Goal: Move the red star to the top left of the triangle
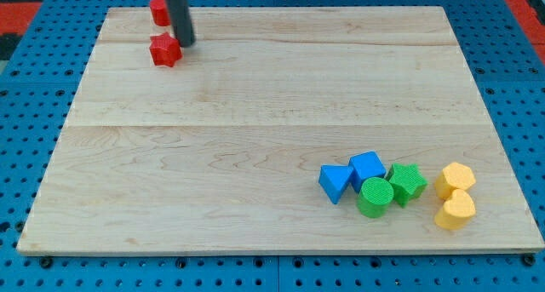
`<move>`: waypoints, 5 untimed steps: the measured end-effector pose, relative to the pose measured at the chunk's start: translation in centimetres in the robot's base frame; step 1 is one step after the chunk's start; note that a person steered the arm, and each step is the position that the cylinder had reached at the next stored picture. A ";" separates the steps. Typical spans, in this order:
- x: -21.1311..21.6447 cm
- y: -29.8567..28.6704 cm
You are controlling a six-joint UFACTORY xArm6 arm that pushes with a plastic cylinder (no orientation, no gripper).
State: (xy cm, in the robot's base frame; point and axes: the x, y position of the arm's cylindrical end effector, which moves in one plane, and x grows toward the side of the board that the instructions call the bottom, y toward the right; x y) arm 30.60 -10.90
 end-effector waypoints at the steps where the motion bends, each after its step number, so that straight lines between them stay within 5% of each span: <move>1: -3.4 -2.9; 2: -5.9 -2.1; 4: -3.9 -11.7; 5: -0.9 -10.8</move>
State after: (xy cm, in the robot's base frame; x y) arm 29.73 -21.69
